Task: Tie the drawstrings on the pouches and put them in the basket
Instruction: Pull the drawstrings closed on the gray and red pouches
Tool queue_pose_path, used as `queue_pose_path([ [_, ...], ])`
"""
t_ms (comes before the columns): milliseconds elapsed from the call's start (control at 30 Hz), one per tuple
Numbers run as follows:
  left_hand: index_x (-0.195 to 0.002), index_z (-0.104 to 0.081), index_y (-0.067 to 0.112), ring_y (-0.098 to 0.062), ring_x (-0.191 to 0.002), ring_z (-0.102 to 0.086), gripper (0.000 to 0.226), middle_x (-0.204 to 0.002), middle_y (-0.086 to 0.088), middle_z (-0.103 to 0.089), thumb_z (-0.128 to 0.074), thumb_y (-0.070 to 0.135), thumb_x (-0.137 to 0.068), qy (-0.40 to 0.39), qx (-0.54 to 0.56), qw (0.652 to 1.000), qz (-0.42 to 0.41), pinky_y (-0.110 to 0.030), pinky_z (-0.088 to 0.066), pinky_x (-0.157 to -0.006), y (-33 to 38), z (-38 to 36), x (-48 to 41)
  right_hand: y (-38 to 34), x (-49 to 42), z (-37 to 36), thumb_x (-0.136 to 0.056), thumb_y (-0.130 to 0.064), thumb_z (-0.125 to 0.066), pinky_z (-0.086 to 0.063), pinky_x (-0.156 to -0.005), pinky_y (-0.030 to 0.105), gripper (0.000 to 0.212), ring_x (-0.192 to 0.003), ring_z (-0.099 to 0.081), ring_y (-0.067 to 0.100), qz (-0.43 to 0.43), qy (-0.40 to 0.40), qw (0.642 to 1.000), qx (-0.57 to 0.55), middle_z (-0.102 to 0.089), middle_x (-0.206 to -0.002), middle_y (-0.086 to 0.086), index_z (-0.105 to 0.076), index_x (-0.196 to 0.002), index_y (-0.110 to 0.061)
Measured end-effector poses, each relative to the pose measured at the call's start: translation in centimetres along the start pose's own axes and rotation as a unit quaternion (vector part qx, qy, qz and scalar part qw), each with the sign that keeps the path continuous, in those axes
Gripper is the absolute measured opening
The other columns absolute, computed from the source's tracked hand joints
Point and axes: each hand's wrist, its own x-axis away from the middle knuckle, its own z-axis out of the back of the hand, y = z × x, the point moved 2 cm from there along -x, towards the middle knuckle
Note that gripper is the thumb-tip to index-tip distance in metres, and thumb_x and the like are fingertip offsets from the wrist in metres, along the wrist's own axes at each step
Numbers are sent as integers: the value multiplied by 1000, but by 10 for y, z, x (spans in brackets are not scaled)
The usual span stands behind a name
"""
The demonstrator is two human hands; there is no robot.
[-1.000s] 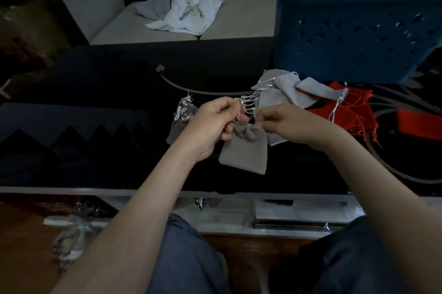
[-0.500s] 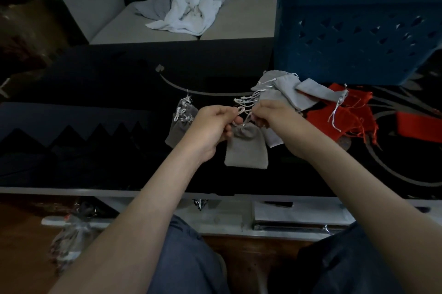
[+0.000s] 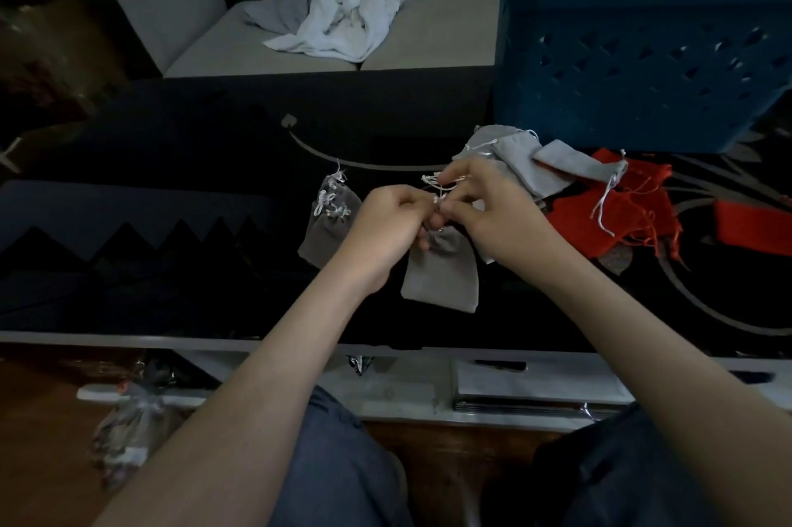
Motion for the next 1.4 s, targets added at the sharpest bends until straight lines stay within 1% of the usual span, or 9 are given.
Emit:
queue_pose_path([
  [200, -97, -66, 3, -8, -63, -53, 18, -77, -4, -63, -49, 10, -97, -43, 10, 999, -3, -16, -45, -58, 1, -2, 2, 3, 1, 1, -87, -10, -60, -37, -102, 49, 22, -77, -59, -3, 5, 39, 999, 36, -63, -65, -17, -51, -98, -27],
  [300, -92, -65, 10, -6, -61, -56, 12, -76, -1, -65, -58, 20, -94, -31, -31, 998, -37, -18, -46, -59, -1, -2, 2, 1, 2, 3, -86, -9, -56, -40, -99, 46, 25, -80, -61, 1, 5, 33, 998, 44, -63, -71, -18, -52, -94, -32],
  [567, -80, -61, 12, -5, -54, -53, 20, -69, -1, -62, -52, 13, -97, 7, 10, 998, -56, -18, -44, -56, 1, 1, 1, -3, 2, 6, -91, -18, -55, -44, -80, 21, 10, -88, -62, 8, -15, 41, 999, 16, -67, -82, -8, -61, -93, -26],
  [833, -79, -60, 11, -4, -50, -50, 21, -68, -1, -61, -51, 11, -97, -14, 12, 1000, -5, -19, -45, -56, 1, 1, 1, 0, -1, 7, -90, -15, -58, -45, -77, 25, 20, -78, -58, 9, 18, 37, 996, 85, -59, -75, -10, -52, -77, -29],
  [967, -76, -59, 9, -6, -49, -47, 24, -63, 1, -60, -49, 10, -98, -72, 32, 995, 53, -15, -43, -49, 0, 2, 2, 1, -2, 5, -87, -9, -59, -43, -88, 38, 18, -71, -53, 2, 55, 51, 989, 130, -54, -69, -17, -53, -79, -24],
  [1100, -76, -61, 9, -5, -49, -44, 24, -65, -2, -58, -49, 3, -95, -42, 65, 996, 32, -14, -39, -49, 2, 3, 1, 2, -3, 4, -91, -9, -57, -45, -71, 17, 9, -71, -58, 5, -20, 30, 999, 24, -58, -70, -3, -57, -95, -17],
  [1167, -77, -61, 9, -11, -55, -47, 22, -67, -5, -57, -50, 2, -95, -23, 85, 996, 15, -13, -37, -48, 2, 2, 1, 3, -2, 2, -91, -12, -59, -48, -73, 24, 17, -72, -60, 11, -58, -10, 998, -30, -62, -74, 10, -57, -108, -13],
  [1267, -79, -62, 9, -27, -70, -54, 18, -70, -10, -60, -53, 5, -94, -12, 114, 993, -1, -14, -37, -46, 2, -1, 0, 1, 0, -1, -93, -8, -55, -45, -71, 27, 12, -73, -56, 13, -55, -69, 995, -52, -62, -80, 15, -63, -101, -5],
  [1400, -81, -65, 11, -24, -71, -59, 16, -73, -9, -64, -56, 8, -94, -2, 114, 993, -22, -19, -41, -56, 3, -3, 2, 0, -1, 0, -91, -8, -57, -46, -76, 32, 14, -73, -56, 16, -72, -36, 994, -78, -65, -83, 23, -66, -94, 2],
])
